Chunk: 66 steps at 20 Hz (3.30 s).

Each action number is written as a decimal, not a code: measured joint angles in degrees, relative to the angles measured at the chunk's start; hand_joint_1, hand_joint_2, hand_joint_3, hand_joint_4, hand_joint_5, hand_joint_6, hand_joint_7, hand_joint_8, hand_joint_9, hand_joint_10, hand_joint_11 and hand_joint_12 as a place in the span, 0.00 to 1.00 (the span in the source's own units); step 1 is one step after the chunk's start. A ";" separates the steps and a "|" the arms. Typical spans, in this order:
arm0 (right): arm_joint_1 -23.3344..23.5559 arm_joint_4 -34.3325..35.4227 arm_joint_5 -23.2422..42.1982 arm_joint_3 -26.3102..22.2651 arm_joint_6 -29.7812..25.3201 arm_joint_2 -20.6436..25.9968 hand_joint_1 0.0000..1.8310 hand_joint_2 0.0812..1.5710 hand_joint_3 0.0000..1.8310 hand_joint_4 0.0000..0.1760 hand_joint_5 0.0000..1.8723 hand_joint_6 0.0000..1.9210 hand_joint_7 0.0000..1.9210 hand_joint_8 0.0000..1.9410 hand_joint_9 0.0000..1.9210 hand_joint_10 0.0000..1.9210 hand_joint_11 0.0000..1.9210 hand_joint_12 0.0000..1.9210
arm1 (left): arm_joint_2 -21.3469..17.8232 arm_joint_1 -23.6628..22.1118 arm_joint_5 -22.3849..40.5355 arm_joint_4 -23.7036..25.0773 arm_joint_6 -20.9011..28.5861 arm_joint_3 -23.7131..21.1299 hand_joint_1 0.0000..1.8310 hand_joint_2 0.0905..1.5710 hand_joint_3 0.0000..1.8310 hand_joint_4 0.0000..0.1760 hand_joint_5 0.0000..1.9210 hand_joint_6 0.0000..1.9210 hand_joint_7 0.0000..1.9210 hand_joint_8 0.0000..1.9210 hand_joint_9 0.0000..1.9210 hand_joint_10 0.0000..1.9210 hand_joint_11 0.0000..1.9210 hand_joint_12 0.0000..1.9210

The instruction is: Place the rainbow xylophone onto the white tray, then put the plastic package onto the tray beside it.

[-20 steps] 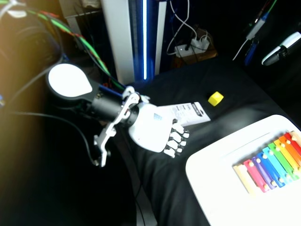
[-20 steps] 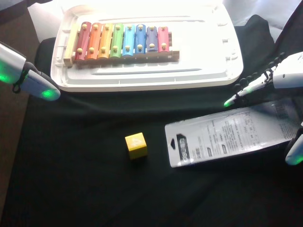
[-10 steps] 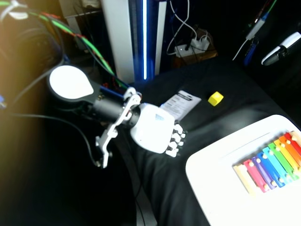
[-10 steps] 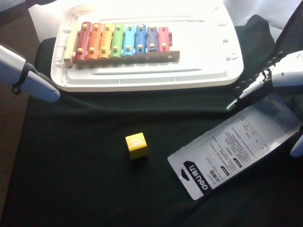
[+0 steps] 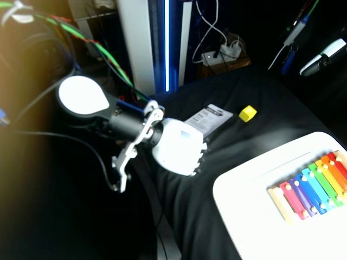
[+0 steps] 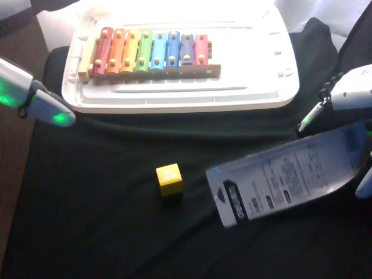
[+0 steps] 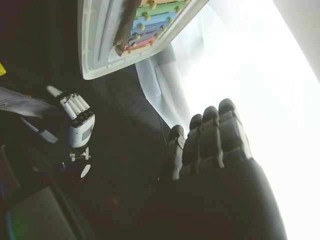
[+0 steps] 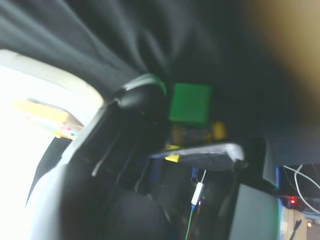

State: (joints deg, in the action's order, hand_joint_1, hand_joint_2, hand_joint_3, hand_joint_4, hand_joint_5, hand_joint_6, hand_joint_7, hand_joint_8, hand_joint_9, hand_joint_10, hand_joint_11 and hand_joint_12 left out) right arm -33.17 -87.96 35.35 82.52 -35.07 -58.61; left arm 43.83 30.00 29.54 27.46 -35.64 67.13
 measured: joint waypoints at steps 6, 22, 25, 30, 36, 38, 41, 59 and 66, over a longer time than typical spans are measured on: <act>-0.35 2.14 -0.22 0.42 0.22 0.04 0.56 0.85 0.00 0.00 0.31 0.81 0.60 0.18 0.61 0.42 0.54 0.69 | 0.59 0.00 -0.33 0.11 -0.02 0.33 0.42 0.36 0.01 0.33 0.00 0.00 0.00 0.00 0.00 0.00 0.00 0.00; -0.35 23.06 0.07 4.98 9.03 0.63 0.59 0.79 0.00 0.00 0.39 0.70 0.65 0.29 0.65 0.50 0.58 0.73 | 1.05 0.07 -1.01 0.09 -0.04 0.59 0.44 0.37 0.00 0.68 0.00 0.00 0.00 0.00 0.00 0.00 0.00 0.00; -0.35 24.87 0.31 5.79 9.79 0.63 0.59 0.79 0.00 0.00 0.39 0.70 0.65 0.20 0.62 0.48 0.56 0.69 | 1.11 0.42 -1.07 -0.07 -0.07 0.59 0.44 0.37 0.00 0.66 0.00 0.00 0.00 0.00 0.00 0.00 0.00 0.00; -0.35 24.87 0.35 5.92 9.81 0.63 0.60 0.77 0.00 0.00 0.41 0.67 0.73 0.13 0.69 0.42 0.60 0.68 | 1.40 0.42 -1.03 -0.11 -0.13 0.59 0.45 0.38 0.00 0.57 0.00 0.00 0.00 0.00 0.00 0.00 0.00 0.00; -0.35 25.64 0.85 7.19 9.92 -0.33 0.59 0.79 0.00 0.00 0.39 0.70 0.70 0.16 0.64 0.52 0.57 0.73 | 1.40 1.14 -0.98 -0.44 -0.15 0.59 0.44 0.39 0.00 0.64 0.00 0.00 0.00 0.00 0.00 0.00 0.00 0.00; -0.35 26.58 1.55 7.98 9.99 -0.59 0.59 0.79 0.00 0.00 0.39 0.70 0.67 0.24 0.62 0.60 0.57 0.80 | 1.40 1.31 -1.03 -0.55 -0.17 0.59 0.43 0.39 0.01 0.44 0.00 0.00 0.00 0.00 0.00 0.00 0.00 0.00; -0.35 29.57 3.52 9.77 10.05 -1.22 0.59 0.79 0.00 0.00 0.39 0.70 0.61 0.29 0.58 0.64 0.54 0.82 | 1.40 1.31 -1.07 -0.55 -0.15 0.59 0.43 0.38 0.00 0.28 0.00 0.00 0.00 0.00 0.00 0.00 0.00 0.00; 1.60 31.56 4.92 12.00 10.69 -3.15 0.60 0.77 0.00 0.00 0.42 0.66 0.71 0.06 0.68 0.39 0.62 0.65 | 2.49 2.51 -1.42 -0.66 -0.17 1.03 0.44 0.42 0.00 0.40 0.00 0.00 0.00 0.00 0.00 0.00 0.00 0.00; 1.86 31.45 5.18 12.15 10.54 -3.91 0.75 0.64 0.00 0.00 0.47 0.07 0.59 0.38 0.68 0.00 0.62 0.33 | 2.49 3.54 -1.29 -1.84 -0.17 1.07 0.43 0.41 0.00 0.28 0.00 0.00 0.00 0.00 0.00 0.00 0.00 0.00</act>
State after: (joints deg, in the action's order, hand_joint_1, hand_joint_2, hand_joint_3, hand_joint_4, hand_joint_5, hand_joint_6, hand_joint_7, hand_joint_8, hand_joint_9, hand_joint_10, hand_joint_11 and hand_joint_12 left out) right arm -31.31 -56.51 40.53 94.67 -24.53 -62.52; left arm 46.33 33.54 28.25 25.63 -35.81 68.20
